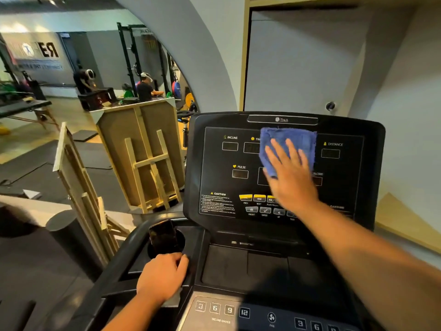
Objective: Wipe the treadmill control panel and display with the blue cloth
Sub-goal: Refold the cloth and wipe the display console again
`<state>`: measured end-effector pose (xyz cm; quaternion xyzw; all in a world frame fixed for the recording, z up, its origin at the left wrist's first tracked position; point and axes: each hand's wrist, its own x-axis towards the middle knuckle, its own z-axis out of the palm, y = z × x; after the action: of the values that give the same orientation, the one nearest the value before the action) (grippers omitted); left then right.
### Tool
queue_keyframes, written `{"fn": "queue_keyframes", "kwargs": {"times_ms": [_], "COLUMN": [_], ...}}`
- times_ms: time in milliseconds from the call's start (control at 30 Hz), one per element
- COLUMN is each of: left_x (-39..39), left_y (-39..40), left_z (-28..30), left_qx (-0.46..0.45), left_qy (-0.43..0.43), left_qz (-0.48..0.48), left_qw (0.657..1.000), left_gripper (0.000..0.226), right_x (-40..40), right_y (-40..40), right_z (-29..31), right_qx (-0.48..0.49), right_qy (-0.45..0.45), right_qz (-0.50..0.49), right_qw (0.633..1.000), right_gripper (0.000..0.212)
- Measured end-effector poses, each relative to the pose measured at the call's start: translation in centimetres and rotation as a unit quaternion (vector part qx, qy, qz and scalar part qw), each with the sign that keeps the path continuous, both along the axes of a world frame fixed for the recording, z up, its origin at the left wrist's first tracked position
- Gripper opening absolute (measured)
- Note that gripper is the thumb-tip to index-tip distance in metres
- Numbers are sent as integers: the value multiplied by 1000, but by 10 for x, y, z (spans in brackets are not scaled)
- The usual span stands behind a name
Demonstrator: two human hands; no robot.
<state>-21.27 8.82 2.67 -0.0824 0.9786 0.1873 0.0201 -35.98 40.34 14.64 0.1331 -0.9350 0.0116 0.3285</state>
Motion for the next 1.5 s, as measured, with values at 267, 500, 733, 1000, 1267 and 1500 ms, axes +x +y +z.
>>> {"fn": "queue_keyframes", "kwargs": {"times_ms": [267,500,733,1000,1267,1500], "left_x": [0,0,2,2,-5,-7], "left_y": [1,-1,4,5,1,2], "left_z": [0,-1,5,8,0,-1], "left_qx": [-20,-14,-20,-20,-7,0], "left_qy": [9,18,14,-9,-30,-36], "left_qz": [0,2,1,-4,3,15], "left_qw": [1000,1000,1000,1000,1000,999], "left_gripper": [46,46,44,42,36,29], "right_x": [31,2,52,39,79,15], "right_y": [6,54,65,107,96,131], "right_z": [-47,13,-76,-35,-90,3], "right_qx": [249,-25,201,-137,132,-87], "right_qy": [-77,-5,-24,14,-61,3], "right_qz": [246,29,135,-138,42,-138], "right_qw": [933,999,970,981,989,987], "right_gripper": [60,57,69,62,69,61]}}
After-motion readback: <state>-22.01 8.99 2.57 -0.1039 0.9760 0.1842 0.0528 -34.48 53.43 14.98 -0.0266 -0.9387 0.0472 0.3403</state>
